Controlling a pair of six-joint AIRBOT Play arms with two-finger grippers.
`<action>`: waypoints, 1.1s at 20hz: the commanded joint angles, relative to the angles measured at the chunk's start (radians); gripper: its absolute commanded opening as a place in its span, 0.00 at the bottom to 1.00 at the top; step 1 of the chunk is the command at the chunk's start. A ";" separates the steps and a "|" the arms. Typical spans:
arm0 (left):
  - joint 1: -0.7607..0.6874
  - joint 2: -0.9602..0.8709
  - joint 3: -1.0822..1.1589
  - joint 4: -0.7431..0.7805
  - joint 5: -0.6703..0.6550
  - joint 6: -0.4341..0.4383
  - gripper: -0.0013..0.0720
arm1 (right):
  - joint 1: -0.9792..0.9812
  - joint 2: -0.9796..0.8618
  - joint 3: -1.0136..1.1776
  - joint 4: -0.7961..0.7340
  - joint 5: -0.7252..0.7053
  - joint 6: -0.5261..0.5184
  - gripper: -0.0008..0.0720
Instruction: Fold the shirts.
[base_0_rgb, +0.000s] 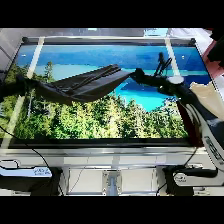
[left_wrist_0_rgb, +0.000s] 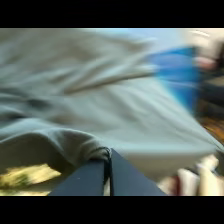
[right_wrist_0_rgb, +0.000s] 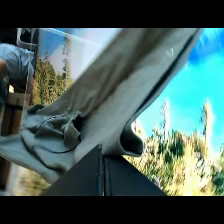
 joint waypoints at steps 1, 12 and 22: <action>0.000 0.135 0.117 -0.294 -0.247 0.074 0.03 | -0.029 0.242 0.081 -0.433 0.053 0.117 0.05; 0.001 0.721 0.414 -0.194 0.127 -0.031 0.03 | -0.029 0.962 0.295 -1.242 0.156 0.504 0.05; -0.014 0.604 0.478 0.245 -0.050 -0.246 0.03 | -0.029 0.558 0.382 -1.384 0.353 0.508 0.05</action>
